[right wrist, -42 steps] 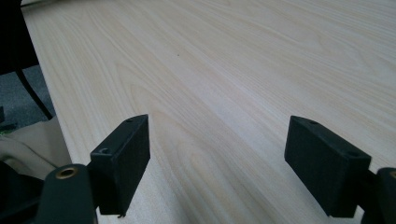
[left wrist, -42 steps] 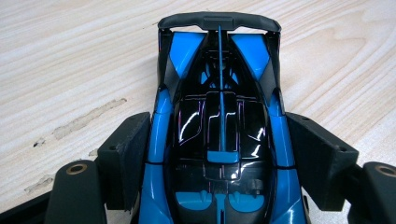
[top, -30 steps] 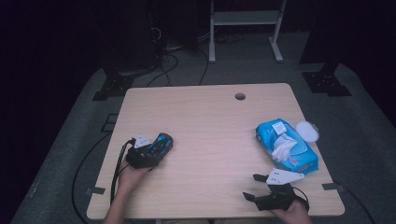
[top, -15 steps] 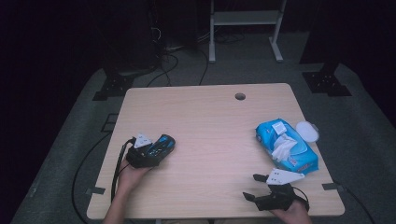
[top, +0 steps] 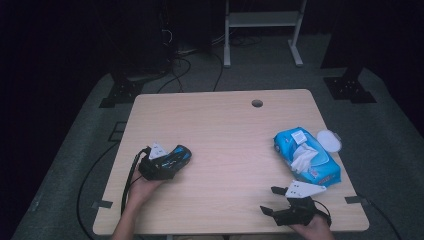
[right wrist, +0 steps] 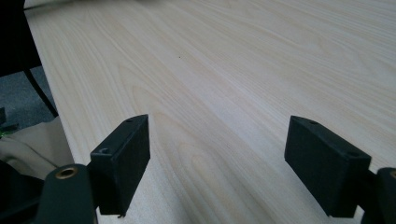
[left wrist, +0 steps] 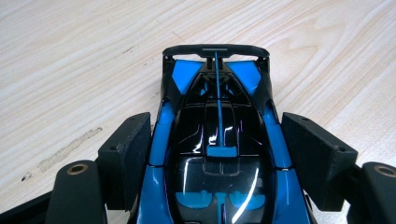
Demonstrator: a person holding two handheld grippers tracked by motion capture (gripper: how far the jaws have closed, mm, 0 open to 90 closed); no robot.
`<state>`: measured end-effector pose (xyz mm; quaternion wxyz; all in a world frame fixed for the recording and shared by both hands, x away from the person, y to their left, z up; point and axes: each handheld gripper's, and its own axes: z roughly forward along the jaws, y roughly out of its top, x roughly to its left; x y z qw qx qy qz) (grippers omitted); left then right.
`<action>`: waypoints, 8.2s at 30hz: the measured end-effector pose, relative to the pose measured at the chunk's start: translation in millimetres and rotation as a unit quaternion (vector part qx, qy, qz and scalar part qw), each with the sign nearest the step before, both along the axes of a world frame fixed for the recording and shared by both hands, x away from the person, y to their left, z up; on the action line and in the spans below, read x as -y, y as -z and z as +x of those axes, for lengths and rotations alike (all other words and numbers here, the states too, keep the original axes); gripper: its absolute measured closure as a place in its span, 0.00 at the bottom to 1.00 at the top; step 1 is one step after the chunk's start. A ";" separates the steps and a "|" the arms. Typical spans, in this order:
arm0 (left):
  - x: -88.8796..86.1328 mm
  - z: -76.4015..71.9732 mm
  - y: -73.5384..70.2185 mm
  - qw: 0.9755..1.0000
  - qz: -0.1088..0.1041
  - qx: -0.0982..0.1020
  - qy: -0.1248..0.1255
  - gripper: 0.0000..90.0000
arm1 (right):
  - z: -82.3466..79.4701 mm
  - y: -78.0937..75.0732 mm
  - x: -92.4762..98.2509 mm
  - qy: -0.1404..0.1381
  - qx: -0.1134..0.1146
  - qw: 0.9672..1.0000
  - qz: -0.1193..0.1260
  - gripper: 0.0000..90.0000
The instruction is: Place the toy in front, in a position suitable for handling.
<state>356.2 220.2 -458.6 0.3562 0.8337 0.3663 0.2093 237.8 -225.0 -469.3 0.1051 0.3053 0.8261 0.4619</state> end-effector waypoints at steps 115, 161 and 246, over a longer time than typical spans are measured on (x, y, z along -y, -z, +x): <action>236.7 -25.6 -8.1 0.911 0.170 -0.126 0.353 0.28 | 67.9 -49.4 86.4 0.159 0.099 0.979 -0.077 0.34; 118.5 -57.7 -7.9 0.975 -0.018 0.005 0.220 0.11 | 15.8 -118.8 75.8 0.138 0.142 0.980 0.013 0.94; 147.6 -57.6 16.9 0.961 0.025 -0.028 0.274 0.26 | 22.3 -25.7 -65.5 -0.076 0.059 0.986 -0.139 0.92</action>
